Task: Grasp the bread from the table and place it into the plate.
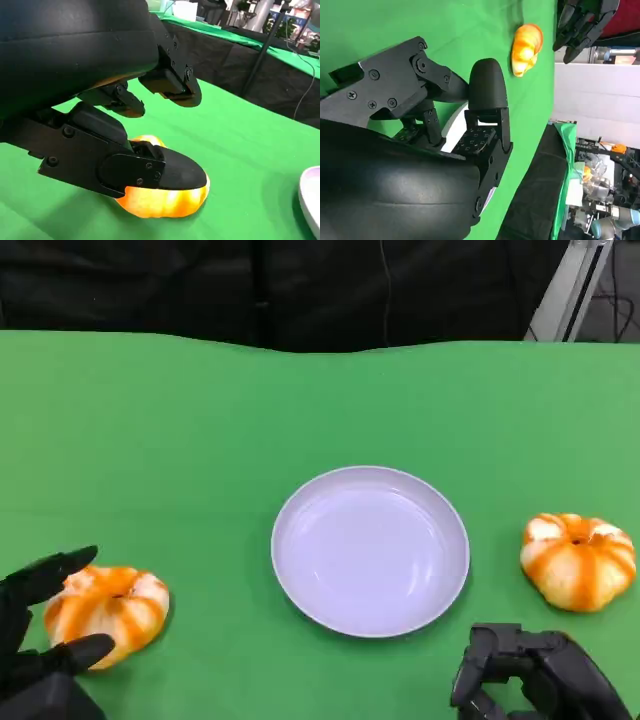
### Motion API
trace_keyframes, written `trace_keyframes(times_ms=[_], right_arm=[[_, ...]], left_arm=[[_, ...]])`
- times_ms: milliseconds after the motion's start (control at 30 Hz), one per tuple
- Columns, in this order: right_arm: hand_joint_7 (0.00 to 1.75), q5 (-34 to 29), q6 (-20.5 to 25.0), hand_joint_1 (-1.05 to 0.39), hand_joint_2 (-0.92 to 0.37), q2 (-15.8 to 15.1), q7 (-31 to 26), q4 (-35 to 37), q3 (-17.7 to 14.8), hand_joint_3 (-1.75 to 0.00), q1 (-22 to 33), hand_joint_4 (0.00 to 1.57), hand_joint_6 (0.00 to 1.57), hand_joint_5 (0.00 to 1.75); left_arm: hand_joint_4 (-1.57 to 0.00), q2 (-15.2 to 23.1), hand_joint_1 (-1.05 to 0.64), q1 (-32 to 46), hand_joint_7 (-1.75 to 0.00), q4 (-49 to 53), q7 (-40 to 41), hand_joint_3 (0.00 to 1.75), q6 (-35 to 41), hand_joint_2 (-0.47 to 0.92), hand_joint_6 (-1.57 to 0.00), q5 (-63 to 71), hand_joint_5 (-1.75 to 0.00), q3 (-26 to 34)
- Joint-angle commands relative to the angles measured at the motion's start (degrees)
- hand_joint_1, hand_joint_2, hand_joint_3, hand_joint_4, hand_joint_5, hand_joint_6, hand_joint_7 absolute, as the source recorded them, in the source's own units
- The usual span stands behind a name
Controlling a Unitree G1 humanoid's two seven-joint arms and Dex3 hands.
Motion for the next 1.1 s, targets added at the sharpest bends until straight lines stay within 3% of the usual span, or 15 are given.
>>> trace_keyframes(times_ms=[33,233,1100], right_arm=[[1.20,-0.4,0.4,-0.10,-0.65,-0.7,-0.5,-1.0,-0.3,-0.91,0.6,0.83,0.85,1.46],[1.19,-0.2,-0.2,-0.10,-0.64,0.0,-0.6,-0.6,-0.1,-0.91,0.2,0.83,0.85,1.45],[1.19,-0.6,-0.1,-0.12,-0.63,0.0,-1.1,-1.2,0.2,-0.94,0.7,0.84,0.85,1.45]], left_arm=[[-0.61,2.3,-0.89,-1.1,0.00,2.1,-1.5,0.36,2.1,0.92,-0.59,1.1,0.00,-2.4],[-0.46,6.5,-1.04,-7.8,0.00,8.5,-8.5,0.24,7.4,0.92,-0.49,4.3,0.00,-8.9],[-0.49,11.0,-1.04,-19.1,0.00,20.6,-11.7,0.16,8.7,0.92,-0.50,3.8,-0.01,-17.8]])
